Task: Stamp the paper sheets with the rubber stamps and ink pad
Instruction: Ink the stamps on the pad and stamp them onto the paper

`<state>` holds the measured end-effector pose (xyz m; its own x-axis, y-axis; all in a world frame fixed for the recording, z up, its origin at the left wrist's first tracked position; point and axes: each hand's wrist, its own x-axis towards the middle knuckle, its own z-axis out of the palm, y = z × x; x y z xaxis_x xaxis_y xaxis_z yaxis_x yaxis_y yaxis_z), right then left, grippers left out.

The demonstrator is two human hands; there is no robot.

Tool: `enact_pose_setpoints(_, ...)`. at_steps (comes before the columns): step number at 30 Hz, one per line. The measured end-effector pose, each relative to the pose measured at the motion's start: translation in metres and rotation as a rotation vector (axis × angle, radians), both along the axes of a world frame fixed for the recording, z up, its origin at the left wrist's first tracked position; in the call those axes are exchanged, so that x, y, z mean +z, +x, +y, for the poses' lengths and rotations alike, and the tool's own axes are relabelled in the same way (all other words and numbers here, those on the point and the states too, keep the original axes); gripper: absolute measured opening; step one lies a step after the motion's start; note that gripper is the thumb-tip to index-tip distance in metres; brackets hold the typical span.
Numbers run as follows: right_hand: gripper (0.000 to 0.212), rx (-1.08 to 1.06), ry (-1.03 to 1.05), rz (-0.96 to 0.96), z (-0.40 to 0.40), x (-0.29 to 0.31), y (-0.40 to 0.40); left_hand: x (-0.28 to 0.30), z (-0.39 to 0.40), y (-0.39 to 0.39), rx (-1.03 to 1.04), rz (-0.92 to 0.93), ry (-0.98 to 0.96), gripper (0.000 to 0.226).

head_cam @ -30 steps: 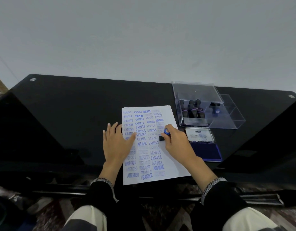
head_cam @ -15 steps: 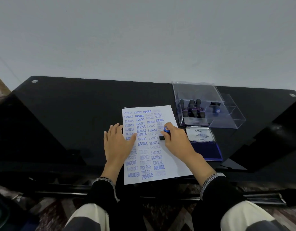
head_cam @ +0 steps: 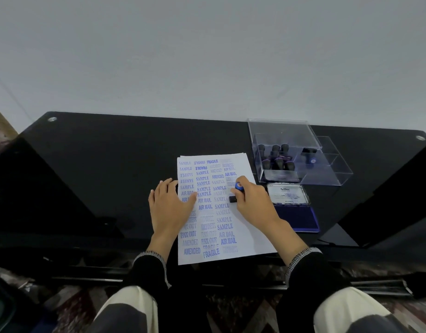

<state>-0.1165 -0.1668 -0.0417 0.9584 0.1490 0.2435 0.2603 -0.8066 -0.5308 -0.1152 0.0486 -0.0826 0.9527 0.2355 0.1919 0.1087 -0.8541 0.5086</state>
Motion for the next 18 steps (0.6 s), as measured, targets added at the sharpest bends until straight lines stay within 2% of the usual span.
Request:
enact_pose_setpoints(14,0.01,0.008,0.062,0.055,-0.002,0.0,-0.004,0.003,-0.001,0.0,0.016,-0.021,0.021,0.056)
enact_pose_setpoints(16,0.01,-0.007,0.177,0.102,-0.007,0.002,-0.003,0.004,-0.002,0.0,0.019,-0.013,0.02,0.057)
enact_pose_setpoints(18,0.014,-0.11,0.403,0.119,-0.014,0.006,-0.002,0.004,-0.002,0.001,0.019,-0.006,0.019,0.057)
